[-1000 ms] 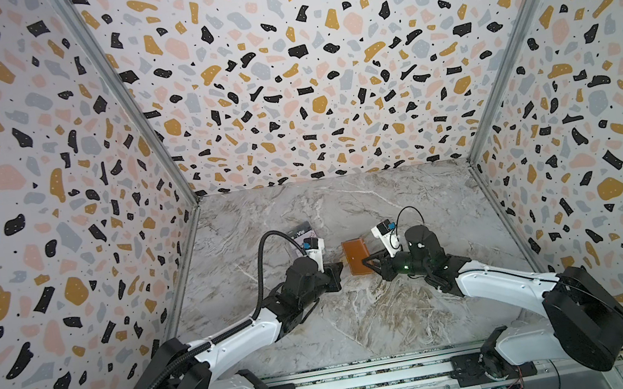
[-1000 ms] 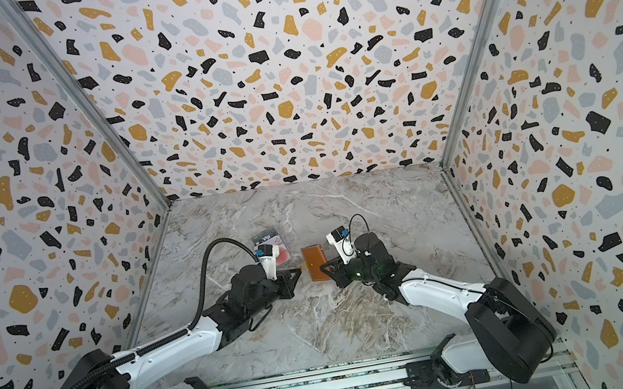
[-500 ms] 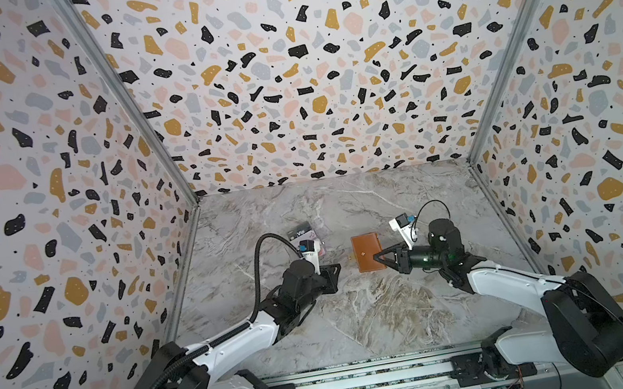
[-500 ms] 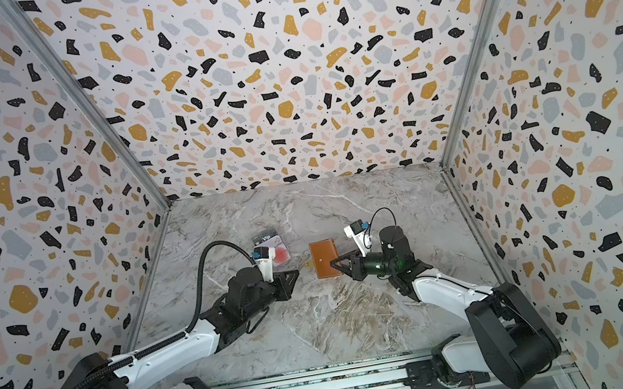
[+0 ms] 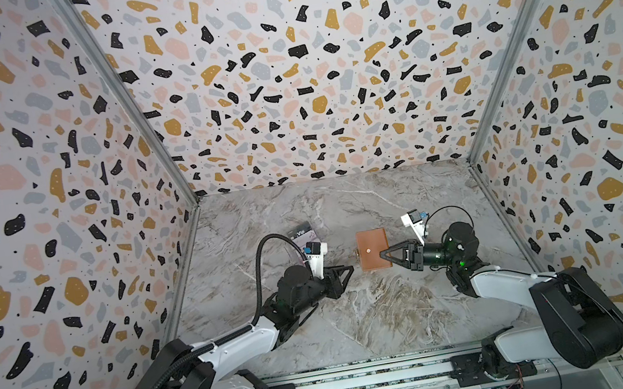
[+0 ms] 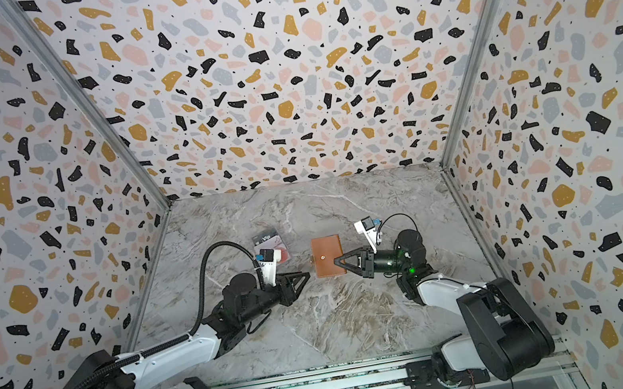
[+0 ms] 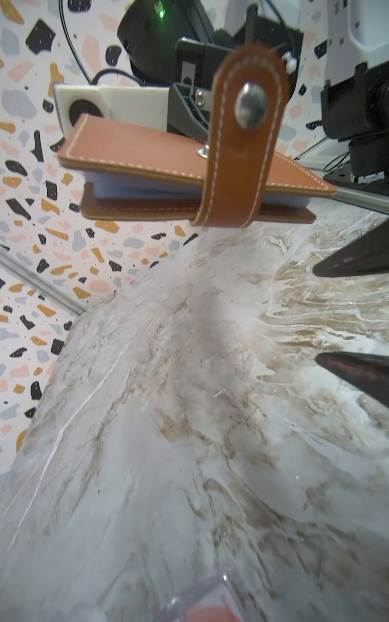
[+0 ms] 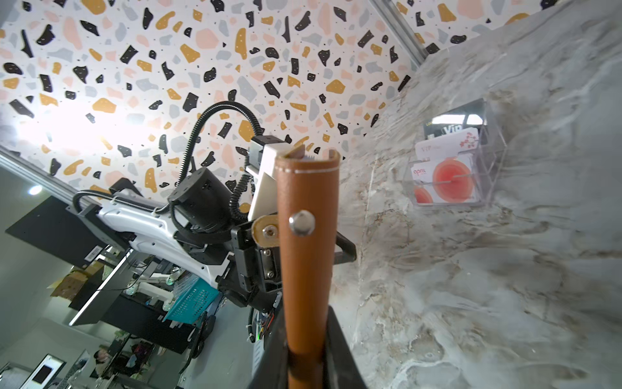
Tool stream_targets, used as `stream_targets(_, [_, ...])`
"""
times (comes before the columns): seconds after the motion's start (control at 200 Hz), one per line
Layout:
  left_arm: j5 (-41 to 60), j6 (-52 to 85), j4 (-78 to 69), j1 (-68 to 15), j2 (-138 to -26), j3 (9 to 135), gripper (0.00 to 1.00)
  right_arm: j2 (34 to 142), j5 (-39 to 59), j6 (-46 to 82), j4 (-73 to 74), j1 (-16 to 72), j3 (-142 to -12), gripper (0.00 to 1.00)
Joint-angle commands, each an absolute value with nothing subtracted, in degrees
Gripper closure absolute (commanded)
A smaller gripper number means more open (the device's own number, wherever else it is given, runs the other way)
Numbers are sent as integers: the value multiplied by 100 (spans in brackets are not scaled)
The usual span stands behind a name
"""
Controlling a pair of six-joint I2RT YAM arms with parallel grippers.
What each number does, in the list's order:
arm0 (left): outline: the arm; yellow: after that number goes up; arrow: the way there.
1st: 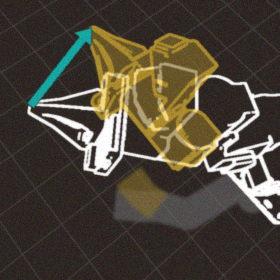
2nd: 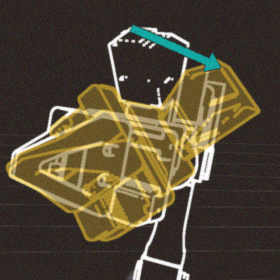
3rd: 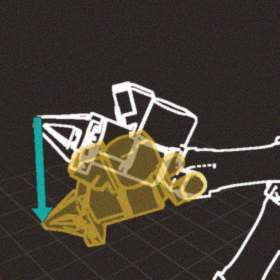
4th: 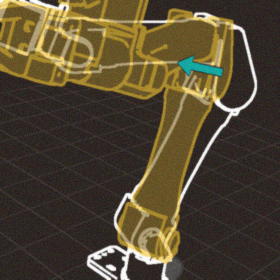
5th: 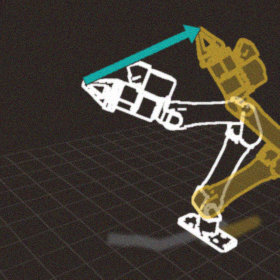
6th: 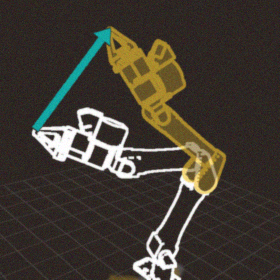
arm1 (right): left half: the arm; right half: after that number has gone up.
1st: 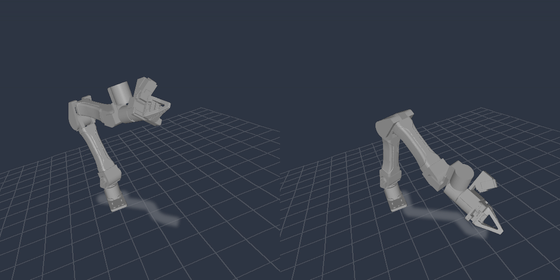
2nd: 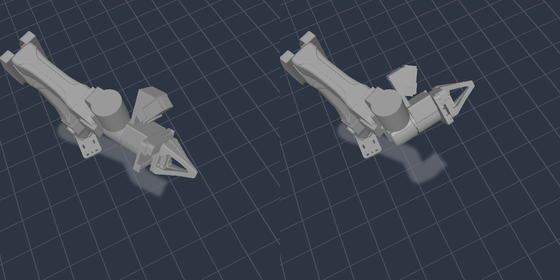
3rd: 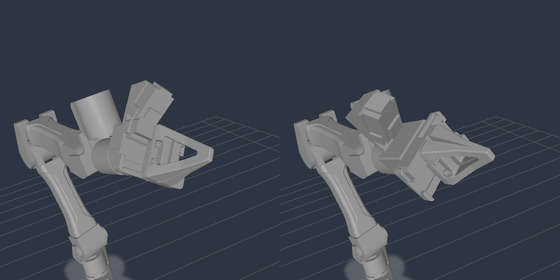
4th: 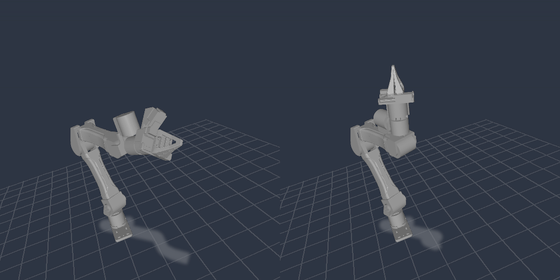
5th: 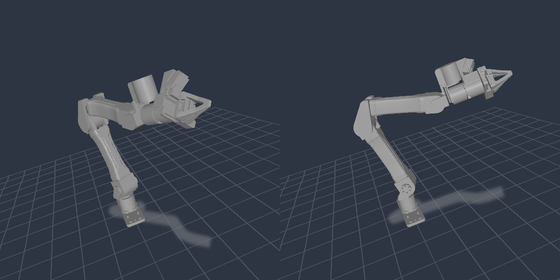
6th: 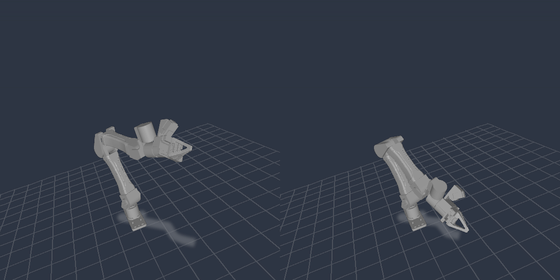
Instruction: Take the credit cards out of the card holder
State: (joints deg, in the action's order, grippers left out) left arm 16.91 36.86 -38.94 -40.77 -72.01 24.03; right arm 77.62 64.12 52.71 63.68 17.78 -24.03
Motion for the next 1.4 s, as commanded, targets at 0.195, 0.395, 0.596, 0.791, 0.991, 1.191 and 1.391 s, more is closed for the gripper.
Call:
stream_targets(0.195, [2777, 3873, -5780, -4060, -7361, 2293, 61, 8218, 6996, 7047, 9114, 1687, -2294, 94])
stream_targets(0.395, [2804, 3638, -5578, -4060, -7193, 2337, 57, 8029, 6955, 6604, 8394, 1688, -2338, 94])
stream_targets(0.596, [2833, 3366, -5239, -4069, -7057, 2443, 43, 7296, 6606, 4539, 5233, 1855, -2775, 95])
stream_targets(0.791, [2945, 3316, -5269, -4099, -7066, 2555, 37, 7133, 6402, 4210, 4769, 1898, -2833, 95])
stream_targets(0.991, [3226, 3223, -5178, -4206, -7012, 2629, 37, 7148, 6202, 4229, 4869, 1890, -2751, 97])
stream_targets(1.191, [3229, 3285, -5134, -4238, -6903, 2588, 27, 7160, 6146, 4178, 4859, 1897, -2777, 97])
stream_targets(1.391, [2427, 3315, -4690, -4254, -7086, 2752, 27, 7107, 6205, 4157, 4878, 1969, -2786, 97])
